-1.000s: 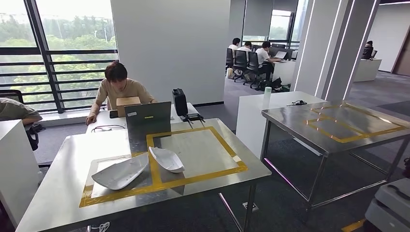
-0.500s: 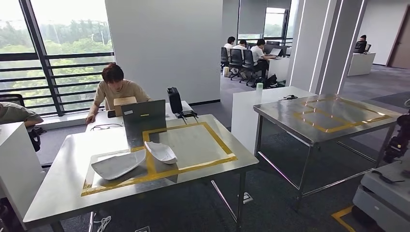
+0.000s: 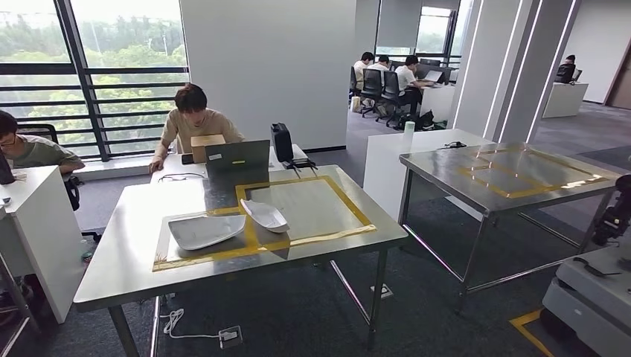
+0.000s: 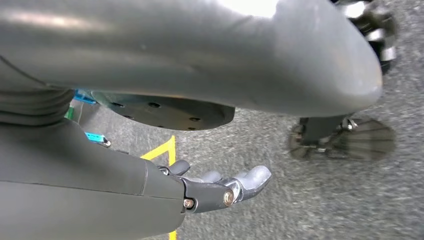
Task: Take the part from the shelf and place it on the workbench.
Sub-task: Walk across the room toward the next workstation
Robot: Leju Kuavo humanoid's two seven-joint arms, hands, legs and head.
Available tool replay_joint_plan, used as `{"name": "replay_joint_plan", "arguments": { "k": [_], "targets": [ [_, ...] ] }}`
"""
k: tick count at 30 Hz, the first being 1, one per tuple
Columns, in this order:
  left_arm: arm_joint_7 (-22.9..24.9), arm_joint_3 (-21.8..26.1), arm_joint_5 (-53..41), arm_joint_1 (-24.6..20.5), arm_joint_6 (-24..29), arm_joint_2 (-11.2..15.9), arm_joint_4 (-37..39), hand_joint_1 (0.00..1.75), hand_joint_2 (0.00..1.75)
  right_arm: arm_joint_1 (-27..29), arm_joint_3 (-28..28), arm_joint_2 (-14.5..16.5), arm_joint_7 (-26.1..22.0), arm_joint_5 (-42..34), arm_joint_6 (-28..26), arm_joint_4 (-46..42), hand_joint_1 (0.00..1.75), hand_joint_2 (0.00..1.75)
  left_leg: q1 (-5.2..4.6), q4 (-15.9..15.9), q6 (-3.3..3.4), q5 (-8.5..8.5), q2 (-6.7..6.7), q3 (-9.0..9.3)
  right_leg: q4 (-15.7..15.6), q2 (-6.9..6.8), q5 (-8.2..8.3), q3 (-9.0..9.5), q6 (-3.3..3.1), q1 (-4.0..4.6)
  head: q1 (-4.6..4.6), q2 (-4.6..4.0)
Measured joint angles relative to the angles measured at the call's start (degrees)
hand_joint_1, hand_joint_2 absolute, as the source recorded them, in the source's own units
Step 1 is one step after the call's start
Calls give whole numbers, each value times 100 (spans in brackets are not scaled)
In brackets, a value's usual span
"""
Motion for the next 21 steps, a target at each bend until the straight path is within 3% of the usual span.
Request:
{"name": "replay_joint_plan", "arguments": {
  "k": [1,2,3,5,7,8,11,12,13,15,16,17,18,19,20,21],
  "targets": [
    [-8,-2,0,18,3,-7,1,0,0,-1,-6,0,16,-1,-9,0,0,0,-4,12,2,46,1,-70,327,1,-144,-63,5,-1,1,0],
    [-11,-4,0,32,4,-13,2,0,0,-2,-10,0,29,-2,-14,0,0,44,-7,27,-1,86,3,-136,492,3,-159,-42,2,0,1,0],
    [-11,-5,0,43,4,-19,4,0,0,-2,-12,0,41,-2,-18,0,0,87,-8,44,-7,122,4,-197,447,4,-69,82,-8,0,1,0],
    [-13,-8,0,52,5,-30,5,0,0,-9,-13,-1,59,-2,-21,0,0,175,-8,80,-30,184,4,-292,-211,8,180,605,-54,4,1,0],
    [-42,-9,-2,48,12,-38,4,0,0,-26,-14,-1,68,9,-22,0,0,175,-14,96,-85,249,6,-350,-938,21,244,1076,-116,33,0,0],
    [-69,-11,-6,42,17,-43,3,0,0,-31,-15,-1,71,20,-21,0,0,175,-12,93,-122,288,8,-364,-1128,28,225,1177,-146,52,-1,0],
    [-134,-40,-63,1,23,-59,3,0,0,-34,-15,9,63,55,-8,0,0,175,-4,83,-237,354,1,-406,-1200,19,334,1110,-249,56,-1,1],
    [-139,-54,-90,-25,21,-63,2,0,0,-43,-15,16,59,68,-5,0,0,175,-3,154,-269,251,-7,-447,-1216,8,392,1064,-297,41,-2,1],
    [-141,-69,-111,-62,14,-66,-1,0,0,-57,-15,27,56,81,-5,0,0,175,-2,339,-297,44,-13,-515,-1234,-3,456,1004,-337,28,-6,0],
    [-135,-92,-129,-150,-3,-73,-4,0,0,-85,-15,46,56,96,-5,0,0,175,5,991,-334,-495,-20,-690,-1224,-16,573,858,-384,39,-8,0],
    [-133,-101,-133,-189,-10,-77,-5,0,0,-93,-15,55,57,98,-4,0,0,175,6,1341,-347,-670,-20,-749,-1213,-21,633,772,-390,48,-8,0],
    [-132,-103,-135,-217,-13,-79,-5,0,0,-97,-15,60,58,99,-4,0,0,175,6,1572,-352,-707,-20,-747,-1200,-25,693,694,-391,57,-7,0],
    [-133,-104,-137,-234,-14,-81,-5,0,0,-98,-15,64,58,99,-4,0,0,175,5,1635,-349,-617,-20,-666,-1186,-27,754,611,-388,65,-8,0],
    [-134,-106,-138,-245,-14,-81,-7,0,0,-98,-15,67,58,99,-4,0,0,175,5,1498,-337,-446,-21,-493,-1170,-27,813,531,-379,71,-7,0],
    [-136,-108,-139,-256,-15,-81,-9,0,0,-99,-15,69,57,99,-4,0,0,175,3,1181,-317,-292,-22,-232,-1150,-25,874,454,-364,74,-6,0],
    [-138,-111,-142,-268,-15,-81,-16,0,0,-100,-15,71,57,99,-4,0,0,175,-6,761,-293,-250,-25,70,-1132,-24,930,380,-343,81,-5,1]
  ]
}}
